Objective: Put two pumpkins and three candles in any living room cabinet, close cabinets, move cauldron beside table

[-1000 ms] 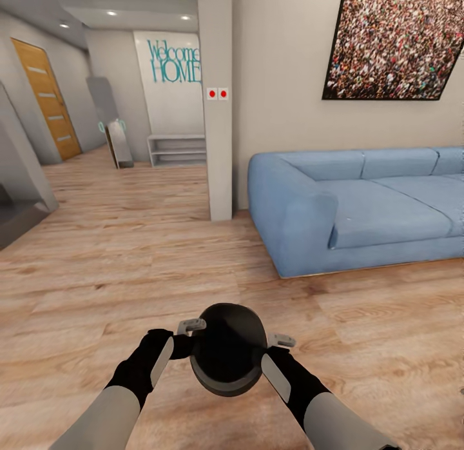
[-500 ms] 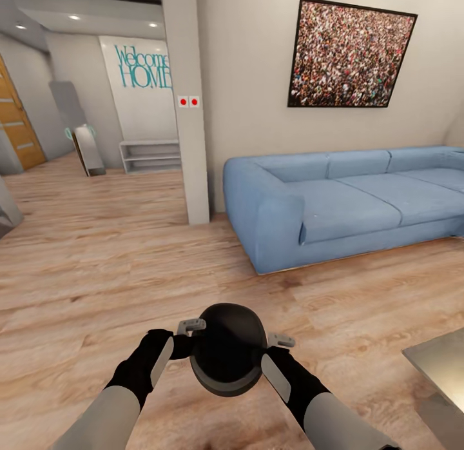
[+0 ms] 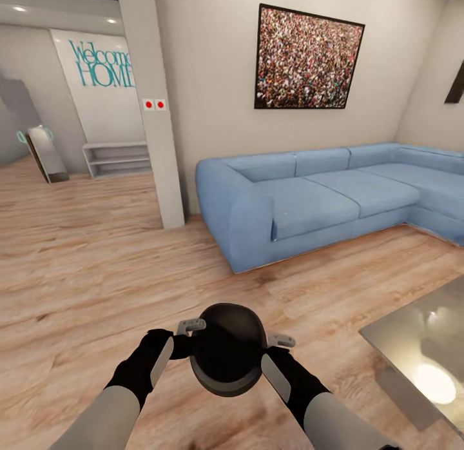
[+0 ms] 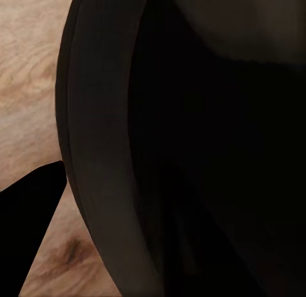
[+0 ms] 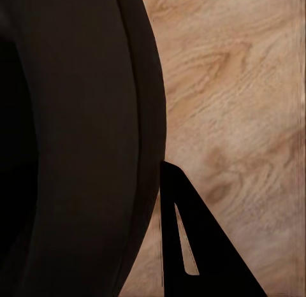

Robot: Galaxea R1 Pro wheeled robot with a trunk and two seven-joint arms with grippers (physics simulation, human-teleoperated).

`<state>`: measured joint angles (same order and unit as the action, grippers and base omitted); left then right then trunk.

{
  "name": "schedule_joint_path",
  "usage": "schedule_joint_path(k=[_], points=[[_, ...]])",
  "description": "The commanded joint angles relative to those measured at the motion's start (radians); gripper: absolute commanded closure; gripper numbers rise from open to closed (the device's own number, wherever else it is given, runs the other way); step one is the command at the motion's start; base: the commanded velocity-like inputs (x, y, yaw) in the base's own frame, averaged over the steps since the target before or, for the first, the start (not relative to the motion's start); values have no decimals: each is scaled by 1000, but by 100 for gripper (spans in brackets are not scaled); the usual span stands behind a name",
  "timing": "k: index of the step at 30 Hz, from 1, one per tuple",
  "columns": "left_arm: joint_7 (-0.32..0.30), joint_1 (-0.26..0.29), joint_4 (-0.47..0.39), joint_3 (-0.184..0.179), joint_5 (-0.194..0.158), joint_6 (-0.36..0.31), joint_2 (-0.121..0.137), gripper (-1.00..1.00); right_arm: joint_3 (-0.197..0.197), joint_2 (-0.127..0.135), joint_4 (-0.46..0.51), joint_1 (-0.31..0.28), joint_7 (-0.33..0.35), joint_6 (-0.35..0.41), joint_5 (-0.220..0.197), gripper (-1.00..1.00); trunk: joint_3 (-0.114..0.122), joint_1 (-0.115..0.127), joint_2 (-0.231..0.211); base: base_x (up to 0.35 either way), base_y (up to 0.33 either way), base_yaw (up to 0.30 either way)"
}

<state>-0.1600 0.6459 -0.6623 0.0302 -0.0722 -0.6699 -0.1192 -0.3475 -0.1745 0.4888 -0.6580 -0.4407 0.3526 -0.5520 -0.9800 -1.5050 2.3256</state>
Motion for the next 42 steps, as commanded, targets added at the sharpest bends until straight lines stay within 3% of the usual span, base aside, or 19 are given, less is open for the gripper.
schedule_joint_path(k=[1, 7, 15, 30, 42], points=[[-1, 0, -2, 10, -32, -10, 1, 100, 12, 0, 30, -2, 53, -3, 0, 100, 2, 4, -7, 0, 0, -274], [-2, 0, -2, 10, -33, -10, 1, 100, 12, 0, 30, -2, 53, -3, 0, 100, 18, 27, -49, 0, 0, -273], [-9, 0, -9, 17, -38, -9, 4, 100, 10, 0, 30, -2, 53, -3, 0, 100, 17, 27, -49, -23, 14, -65], [-8, 0, -10, 17, -38, -8, 4, 100, 11, 0, 30, -2, 53, -3, 0, 100, 17, 27, -49, -263, 164, -269], [-9, 0, -10, 18, -38, -7, 4, 100, 6, 0, 33, -2, 53, -4, 3, 100, 17, 27, -49, -185, 150, -77]])
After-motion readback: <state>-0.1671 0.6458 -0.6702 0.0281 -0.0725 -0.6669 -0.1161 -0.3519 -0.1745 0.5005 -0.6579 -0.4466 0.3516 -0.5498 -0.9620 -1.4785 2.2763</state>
